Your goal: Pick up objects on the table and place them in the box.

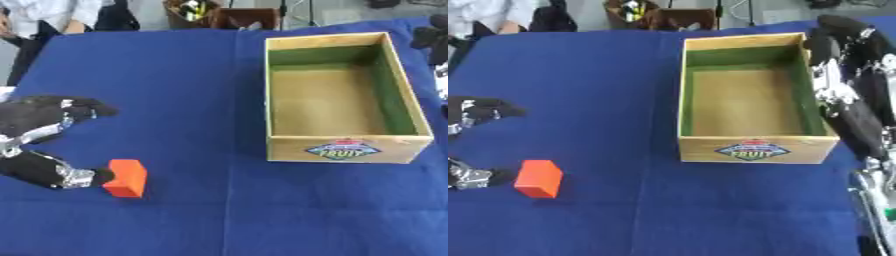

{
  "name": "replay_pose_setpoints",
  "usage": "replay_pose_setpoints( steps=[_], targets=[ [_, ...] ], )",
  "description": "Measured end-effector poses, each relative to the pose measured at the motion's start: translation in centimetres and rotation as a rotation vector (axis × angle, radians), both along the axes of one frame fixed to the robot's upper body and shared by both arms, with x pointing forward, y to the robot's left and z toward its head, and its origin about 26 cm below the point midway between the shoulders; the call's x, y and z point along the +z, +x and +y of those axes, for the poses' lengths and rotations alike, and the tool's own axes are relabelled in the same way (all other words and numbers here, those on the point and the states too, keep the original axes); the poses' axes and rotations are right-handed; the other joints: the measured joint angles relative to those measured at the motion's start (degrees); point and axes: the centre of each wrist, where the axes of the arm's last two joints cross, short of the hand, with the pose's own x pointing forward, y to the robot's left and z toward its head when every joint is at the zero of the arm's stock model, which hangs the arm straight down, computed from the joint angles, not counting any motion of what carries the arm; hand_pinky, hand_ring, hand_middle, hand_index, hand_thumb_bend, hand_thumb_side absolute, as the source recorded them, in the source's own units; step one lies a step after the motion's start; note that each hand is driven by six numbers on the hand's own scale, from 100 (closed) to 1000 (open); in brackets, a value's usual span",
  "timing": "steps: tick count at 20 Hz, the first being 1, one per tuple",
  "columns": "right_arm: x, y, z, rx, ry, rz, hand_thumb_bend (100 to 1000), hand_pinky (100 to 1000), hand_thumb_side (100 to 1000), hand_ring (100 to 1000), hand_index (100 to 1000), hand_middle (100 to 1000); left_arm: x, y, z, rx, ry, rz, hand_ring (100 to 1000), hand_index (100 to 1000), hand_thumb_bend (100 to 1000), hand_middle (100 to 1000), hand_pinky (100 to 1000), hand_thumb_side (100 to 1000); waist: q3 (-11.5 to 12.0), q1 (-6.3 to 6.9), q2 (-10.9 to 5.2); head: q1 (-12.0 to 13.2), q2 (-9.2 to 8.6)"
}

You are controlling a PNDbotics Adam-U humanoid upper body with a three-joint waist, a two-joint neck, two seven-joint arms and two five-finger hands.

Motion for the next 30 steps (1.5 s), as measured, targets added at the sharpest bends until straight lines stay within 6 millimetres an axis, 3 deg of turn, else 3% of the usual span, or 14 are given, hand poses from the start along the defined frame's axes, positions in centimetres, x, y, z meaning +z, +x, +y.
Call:
replay_pose_setpoints(
  steps=[7, 8, 13, 18, 30],
  targets=[
    [-0.2, -0.1, 0.1, 0.006, -0.006, 0.011, 100, 979, 532, 844, 801, 597, 0.3, 0.2, -0.7, 0.006, 0.018, 0.019, 904, 1000, 669, 874, 902, 906, -0.2, 0.13, 0.0, 0.1, -0.01],
    [-0.2, -0.1, 0.1, 0.005, -0.006, 0.012, 100, 980, 532, 844, 800, 597, 0.3, 0.2, -0.7, 0.008, 0.018, 0.02, 873, 998, 681, 791, 874, 888, -0.2, 0.15, 0.01, 0.1, -0.01],
    [-0.2, -0.1, 0.1, 0.011, -0.006, 0.013, 100, 980, 531, 844, 799, 596, -0.1, 0.3, -1.3, 0.026, 0.029, 0.077, 844, 991, 671, 735, 833, 850, -0.5, 0.38, 0.11, 0.3, -0.01],
    [-0.2, -0.1, 0.1, 0.015, -0.006, 0.014, 100, 980, 531, 845, 799, 596, -0.5, 0.4, -1.9, 0.048, 0.042, 0.132, 830, 990, 661, 723, 803, 769, -0.7, 0.38, 0.28, 0.5, -0.01],
    [-0.1, 0.0, 0.1, 0.018, -0.007, 0.01, 100, 980, 532, 845, 798, 595, -1.4, 0.3, -2.4, 0.076, 0.103, 0.205, 826, 942, 617, 760, 777, 721, -1.1, 0.33, 0.7, 1.0, -0.01]
  ],
)
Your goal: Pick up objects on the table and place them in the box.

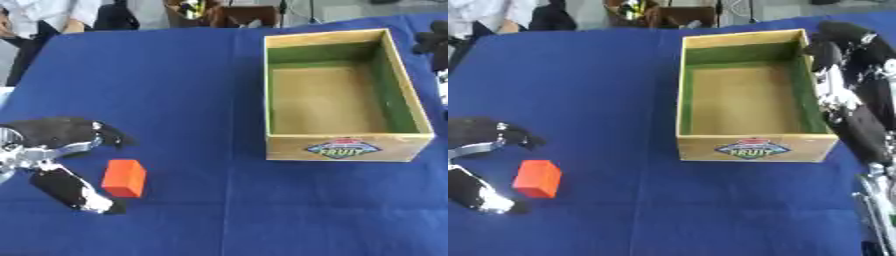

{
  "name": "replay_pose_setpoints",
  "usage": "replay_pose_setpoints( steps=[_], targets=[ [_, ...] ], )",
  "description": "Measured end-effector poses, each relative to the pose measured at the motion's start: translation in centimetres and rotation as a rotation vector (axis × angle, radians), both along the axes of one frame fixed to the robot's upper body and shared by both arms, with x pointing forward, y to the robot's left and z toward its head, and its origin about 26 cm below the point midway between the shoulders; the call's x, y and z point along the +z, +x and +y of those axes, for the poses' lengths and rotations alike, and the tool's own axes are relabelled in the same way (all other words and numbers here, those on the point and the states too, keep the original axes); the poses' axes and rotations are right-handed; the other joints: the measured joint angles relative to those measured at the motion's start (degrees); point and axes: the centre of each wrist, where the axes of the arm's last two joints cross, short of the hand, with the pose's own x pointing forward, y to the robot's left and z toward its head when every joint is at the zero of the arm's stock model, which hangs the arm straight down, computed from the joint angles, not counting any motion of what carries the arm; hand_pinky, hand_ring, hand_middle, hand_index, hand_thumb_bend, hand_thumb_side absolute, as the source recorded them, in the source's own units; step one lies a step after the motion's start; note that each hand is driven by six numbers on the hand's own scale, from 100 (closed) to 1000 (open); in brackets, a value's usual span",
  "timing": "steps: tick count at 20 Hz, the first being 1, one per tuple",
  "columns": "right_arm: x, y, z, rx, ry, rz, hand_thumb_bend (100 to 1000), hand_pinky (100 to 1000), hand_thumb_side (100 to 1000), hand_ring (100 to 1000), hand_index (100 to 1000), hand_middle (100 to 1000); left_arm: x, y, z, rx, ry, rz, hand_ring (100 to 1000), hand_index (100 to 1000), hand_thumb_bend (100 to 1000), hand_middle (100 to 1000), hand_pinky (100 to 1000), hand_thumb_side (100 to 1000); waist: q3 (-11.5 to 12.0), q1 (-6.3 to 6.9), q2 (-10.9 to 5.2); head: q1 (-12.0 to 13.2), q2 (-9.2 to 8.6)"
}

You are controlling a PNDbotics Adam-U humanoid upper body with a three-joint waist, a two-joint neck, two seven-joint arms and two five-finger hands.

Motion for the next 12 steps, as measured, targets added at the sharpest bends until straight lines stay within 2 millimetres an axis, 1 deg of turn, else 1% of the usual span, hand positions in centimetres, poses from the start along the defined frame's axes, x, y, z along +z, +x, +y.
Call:
replay_pose_setpoints(
  steps=[7, 12],
  targets=[
    [0.05, 0.0, 0.16, 0.01, -0.007, -0.001, 100, 981, 534, 845, 796, 593, -0.17, 0.01, -0.15, 0.005, 0.051, -0.029, 835, 930, 552, 766, 783, 728, -0.1, -0.06, 0.27, 0.1, -0.02],
    [0.06, 0.0, 0.16, 0.011, -0.008, -0.001, 100, 981, 534, 846, 795, 593, -0.27, 0.03, -0.26, 0.009, 0.074, -0.052, 836, 929, 542, 753, 784, 731, -0.3, -0.19, 0.45, 0.1, -0.42]
  ],
)
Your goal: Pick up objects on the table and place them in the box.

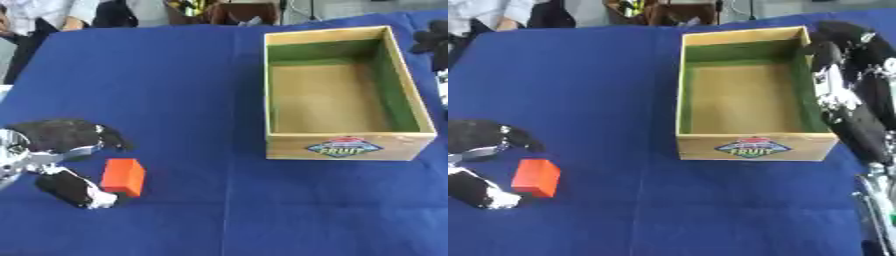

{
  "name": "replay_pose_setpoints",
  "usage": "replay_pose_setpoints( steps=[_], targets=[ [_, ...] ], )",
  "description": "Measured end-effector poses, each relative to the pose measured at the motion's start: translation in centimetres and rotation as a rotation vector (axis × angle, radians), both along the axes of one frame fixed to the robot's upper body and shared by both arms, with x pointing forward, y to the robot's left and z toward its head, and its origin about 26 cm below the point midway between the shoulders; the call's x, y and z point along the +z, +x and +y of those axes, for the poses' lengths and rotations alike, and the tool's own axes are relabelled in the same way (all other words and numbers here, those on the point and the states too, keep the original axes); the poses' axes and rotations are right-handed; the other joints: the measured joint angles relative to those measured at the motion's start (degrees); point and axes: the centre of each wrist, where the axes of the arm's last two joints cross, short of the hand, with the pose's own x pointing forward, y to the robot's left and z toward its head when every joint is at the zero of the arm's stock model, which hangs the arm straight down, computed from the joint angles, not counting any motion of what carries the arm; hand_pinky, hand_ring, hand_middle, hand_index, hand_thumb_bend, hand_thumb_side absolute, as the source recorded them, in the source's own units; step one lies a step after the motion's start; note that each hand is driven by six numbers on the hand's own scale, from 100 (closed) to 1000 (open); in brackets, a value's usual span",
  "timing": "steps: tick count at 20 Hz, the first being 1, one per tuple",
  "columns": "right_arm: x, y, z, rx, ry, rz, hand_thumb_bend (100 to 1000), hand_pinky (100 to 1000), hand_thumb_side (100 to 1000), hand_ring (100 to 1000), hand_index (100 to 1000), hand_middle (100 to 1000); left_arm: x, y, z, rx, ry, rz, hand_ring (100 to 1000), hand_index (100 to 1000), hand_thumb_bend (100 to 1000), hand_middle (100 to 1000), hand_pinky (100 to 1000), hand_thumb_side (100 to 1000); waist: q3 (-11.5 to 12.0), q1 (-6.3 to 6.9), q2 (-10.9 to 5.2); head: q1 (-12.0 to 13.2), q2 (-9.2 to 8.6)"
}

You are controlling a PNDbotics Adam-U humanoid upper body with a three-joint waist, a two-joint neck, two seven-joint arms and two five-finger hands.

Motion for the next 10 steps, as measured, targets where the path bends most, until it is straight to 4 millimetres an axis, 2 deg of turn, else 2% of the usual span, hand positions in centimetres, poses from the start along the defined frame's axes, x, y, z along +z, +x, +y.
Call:
replay_pose_setpoints(
  steps=[10],
  targets=[
    [0.02, 0.0, -0.03, 0.0, -0.002, 0.0, 100, 982, 536, 847, 795, 592, -0.94, 0.37, 0.1, 0.017, 0.041, 0.023, 840, 937, 550, 755, 789, 732, -0.2, -0.02, 0.51, 0.3, -0.26]
  ],
)
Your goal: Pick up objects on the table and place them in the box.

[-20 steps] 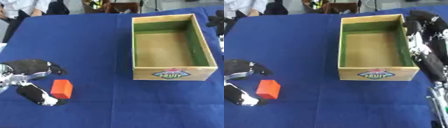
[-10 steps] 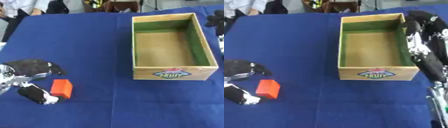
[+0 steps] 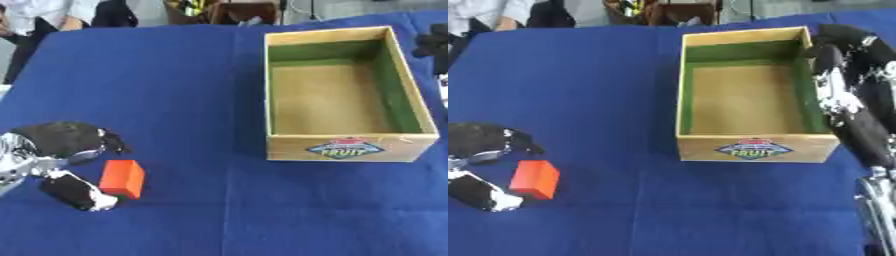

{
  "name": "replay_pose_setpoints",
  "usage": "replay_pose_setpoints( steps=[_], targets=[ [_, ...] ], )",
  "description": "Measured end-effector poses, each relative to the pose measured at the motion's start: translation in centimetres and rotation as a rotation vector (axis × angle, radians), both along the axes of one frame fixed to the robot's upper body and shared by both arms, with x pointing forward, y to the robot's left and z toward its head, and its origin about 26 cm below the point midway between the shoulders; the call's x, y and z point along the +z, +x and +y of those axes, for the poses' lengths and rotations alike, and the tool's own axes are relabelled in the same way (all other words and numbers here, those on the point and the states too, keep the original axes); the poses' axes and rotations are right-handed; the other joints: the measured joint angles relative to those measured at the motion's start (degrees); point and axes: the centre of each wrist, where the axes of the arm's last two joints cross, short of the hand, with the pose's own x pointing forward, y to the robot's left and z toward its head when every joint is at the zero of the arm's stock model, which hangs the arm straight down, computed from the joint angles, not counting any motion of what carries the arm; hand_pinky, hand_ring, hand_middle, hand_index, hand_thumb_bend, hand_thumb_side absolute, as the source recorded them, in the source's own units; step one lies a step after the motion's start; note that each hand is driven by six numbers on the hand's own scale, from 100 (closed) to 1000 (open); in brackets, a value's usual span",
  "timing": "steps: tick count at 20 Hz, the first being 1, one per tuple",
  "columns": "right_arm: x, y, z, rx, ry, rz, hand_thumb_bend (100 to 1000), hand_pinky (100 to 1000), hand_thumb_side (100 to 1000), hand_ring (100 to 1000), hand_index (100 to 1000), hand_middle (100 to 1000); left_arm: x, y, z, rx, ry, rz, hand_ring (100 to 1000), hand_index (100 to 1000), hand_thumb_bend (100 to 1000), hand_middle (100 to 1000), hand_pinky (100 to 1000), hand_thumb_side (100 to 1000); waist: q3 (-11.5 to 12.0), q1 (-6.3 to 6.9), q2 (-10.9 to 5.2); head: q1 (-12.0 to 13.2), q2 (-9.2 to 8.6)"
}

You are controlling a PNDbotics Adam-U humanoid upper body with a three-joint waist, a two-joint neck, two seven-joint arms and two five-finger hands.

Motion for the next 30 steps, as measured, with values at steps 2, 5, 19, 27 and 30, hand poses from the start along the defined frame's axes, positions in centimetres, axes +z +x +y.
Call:
replay_pose_setpoints(
  steps=[2, 5, 19, 27, 30],
  targets=[
    [0.0, 0.0, 0.0, 0.0, 0.0, 0.0, 100, 982, 536, 847, 794, 592, -0.1, 0.2, 0.0, 0.002, 0.007, 0.009, 840, 941, 551, 756, 790, 731, -0.1, -0.02, 0.06, 0.1, -0.08],
    [0.0, 0.0, 0.0, 0.0, 0.0, 0.0, 100, 983, 534, 847, 794, 592, -0.5, 0.4, 0.1, 0.005, 0.014, 0.027, 834, 941, 560, 745, 787, 733, -0.1, -0.02, 0.1, 0.2, -0.25],
    [0.0, 0.0, -0.1, -0.003, -0.005, 0.0, 100, 986, 537, 849, 796, 591, -0.9, 1.2, 0.3, 0.022, 0.007, -0.1, 622, 761, 208, 510, 575, 626, -0.1, -0.05, 0.32, 0.2, -0.27],
    [-0.1, 0.0, -0.2, -0.005, -0.005, 0.005, 100, 987, 537, 850, 797, 591, -1.2, 1.5, 0.4, 0.026, -0.018, -0.186, 427, 604, 100, 339, 304, 437, 0.0, -0.05, 0.49, 0.3, -0.28],
    [-0.2, 0.0, -0.2, -0.006, -0.005, 0.008, 100, 988, 536, 850, 797, 591, -1.1, 1.4, 0.3, 0.024, -0.034, -0.203, 403, 583, 100, 321, 275, 397, 0.1, -0.04, 0.49, 0.2, -0.28]
  ],
)
